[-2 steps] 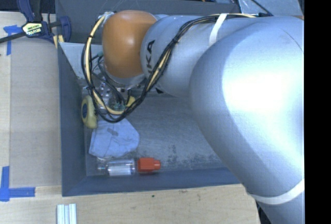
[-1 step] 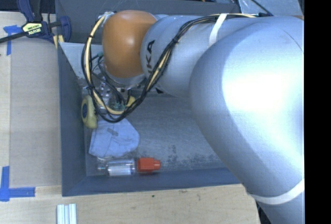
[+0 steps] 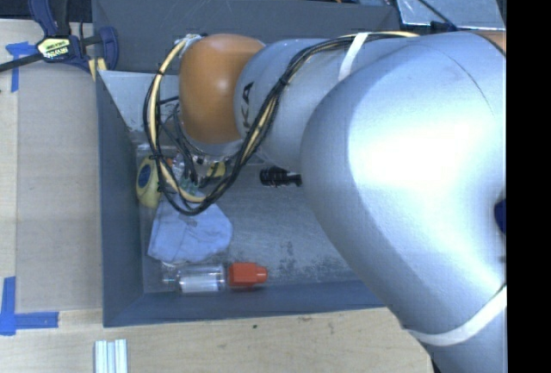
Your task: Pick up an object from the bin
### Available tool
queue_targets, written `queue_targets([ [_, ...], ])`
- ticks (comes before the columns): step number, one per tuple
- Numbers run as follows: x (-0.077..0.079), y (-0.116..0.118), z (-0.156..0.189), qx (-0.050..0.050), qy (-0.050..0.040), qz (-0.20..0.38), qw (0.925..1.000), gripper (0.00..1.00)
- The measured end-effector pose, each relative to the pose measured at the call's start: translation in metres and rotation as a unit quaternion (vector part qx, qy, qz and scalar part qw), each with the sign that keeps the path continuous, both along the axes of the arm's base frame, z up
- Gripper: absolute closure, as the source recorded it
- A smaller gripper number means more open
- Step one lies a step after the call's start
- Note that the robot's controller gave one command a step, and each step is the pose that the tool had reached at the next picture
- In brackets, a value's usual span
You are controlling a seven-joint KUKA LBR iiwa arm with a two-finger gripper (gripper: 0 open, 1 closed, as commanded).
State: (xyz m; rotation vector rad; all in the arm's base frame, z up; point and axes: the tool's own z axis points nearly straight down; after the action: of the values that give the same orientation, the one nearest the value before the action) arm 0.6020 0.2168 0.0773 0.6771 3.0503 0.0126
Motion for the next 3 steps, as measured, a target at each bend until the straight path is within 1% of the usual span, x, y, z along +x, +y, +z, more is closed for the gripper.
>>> queue_targets([
  [1, 0.012, 0.009, -0.005, -0.007, 0.0005, 0.094, 0.9955, 1.0],
  [2, 0.018, 0.011, -0.005, 0.002, -0.0021, -0.111, 0.9938, 1.0],
  [3, 0.021, 0.021, -0.007, -0.006, -0.0004, 0.006, 1.0, 0.0],
])
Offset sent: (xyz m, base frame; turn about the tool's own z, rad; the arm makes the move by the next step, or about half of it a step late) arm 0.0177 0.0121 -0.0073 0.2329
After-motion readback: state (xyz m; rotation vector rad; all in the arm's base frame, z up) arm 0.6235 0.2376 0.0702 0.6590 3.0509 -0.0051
